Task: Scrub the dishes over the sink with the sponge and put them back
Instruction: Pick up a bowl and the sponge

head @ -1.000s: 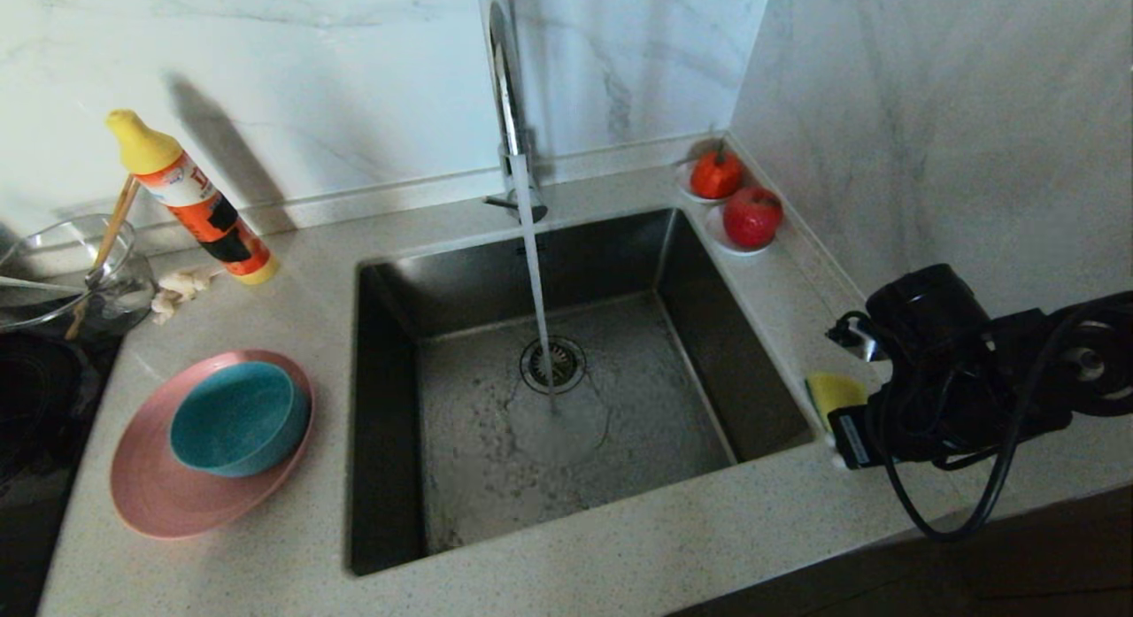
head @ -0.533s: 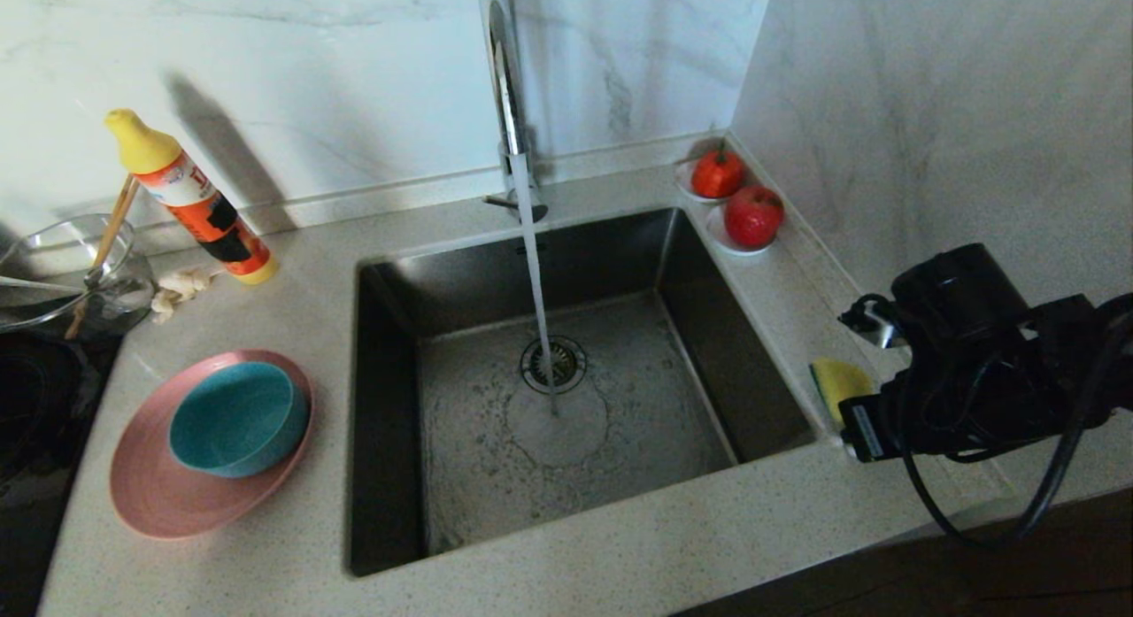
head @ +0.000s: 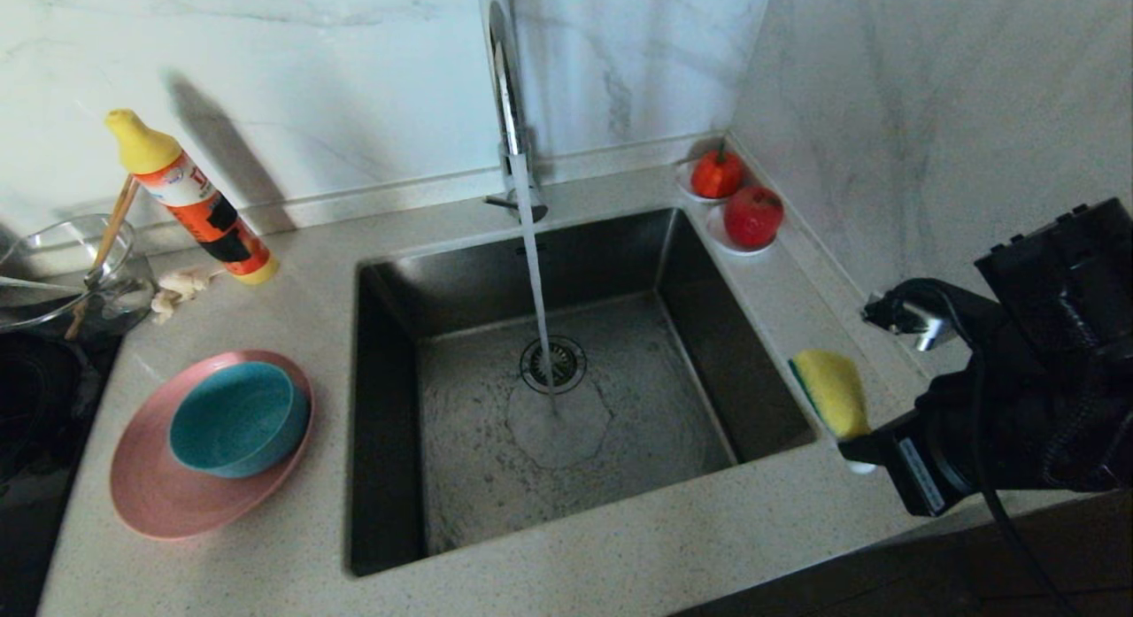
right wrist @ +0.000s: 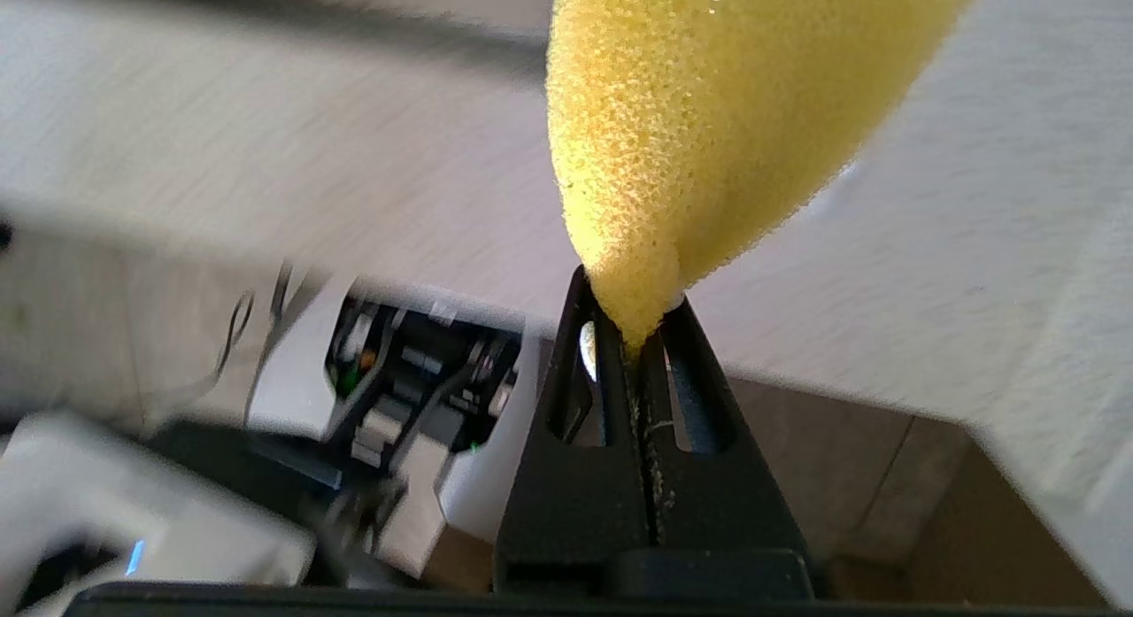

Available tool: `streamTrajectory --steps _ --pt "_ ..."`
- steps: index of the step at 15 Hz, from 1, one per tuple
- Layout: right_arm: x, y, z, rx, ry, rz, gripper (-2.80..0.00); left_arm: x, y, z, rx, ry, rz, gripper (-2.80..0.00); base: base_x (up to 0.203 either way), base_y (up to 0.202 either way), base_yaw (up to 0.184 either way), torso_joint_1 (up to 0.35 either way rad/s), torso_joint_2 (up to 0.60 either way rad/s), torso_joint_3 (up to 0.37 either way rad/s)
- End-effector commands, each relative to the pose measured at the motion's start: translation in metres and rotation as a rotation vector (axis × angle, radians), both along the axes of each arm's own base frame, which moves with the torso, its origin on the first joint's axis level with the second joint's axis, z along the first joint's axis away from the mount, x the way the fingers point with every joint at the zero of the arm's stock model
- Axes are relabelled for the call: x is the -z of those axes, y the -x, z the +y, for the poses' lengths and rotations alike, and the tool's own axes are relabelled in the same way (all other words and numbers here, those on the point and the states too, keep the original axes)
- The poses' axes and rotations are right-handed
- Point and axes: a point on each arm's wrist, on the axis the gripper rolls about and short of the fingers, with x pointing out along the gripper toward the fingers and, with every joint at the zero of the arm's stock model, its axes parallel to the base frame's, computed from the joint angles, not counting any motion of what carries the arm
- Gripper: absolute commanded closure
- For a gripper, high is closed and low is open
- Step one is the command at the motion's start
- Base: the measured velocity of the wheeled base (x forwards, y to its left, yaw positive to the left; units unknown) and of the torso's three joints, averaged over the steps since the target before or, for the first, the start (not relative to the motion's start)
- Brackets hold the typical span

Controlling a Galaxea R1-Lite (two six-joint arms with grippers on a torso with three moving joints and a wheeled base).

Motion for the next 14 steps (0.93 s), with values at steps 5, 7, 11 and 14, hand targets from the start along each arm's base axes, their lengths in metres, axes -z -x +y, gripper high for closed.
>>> streamTrajectory --steps 5,7,11,14 --pt "-0.01 0.056 0.009 -0.162 0.05 -0.025 0.0 0.0 0.0 0.0 0.0 0.0 0.0 0.0 0.0 0.0 0.0 0.0 0.0 0.0" --pt "-0.012 0.068 0.01 -0.217 0.058 -0.013 0.0 0.0 0.0 0.0 -0.001 0.0 0.0 0.0 0.0 0.0 0.0 0.0 0.0 0.0" --pt "-0.013 0.084 0.004 -0.262 0.08 0.003 0.0 0.0 0.0 0.0 -0.001 0.0 0.0 0.0 0.0 0.0 0.0 0.0 0.0 0.0" --pt "-0.01 0.087 0.01 -0.299 0.093 0.013 0.0 0.0 0.0 0.0 0.0 0.0 0.0 0.0 0.0 0.0 0.0 0.0 0.0 0.0"
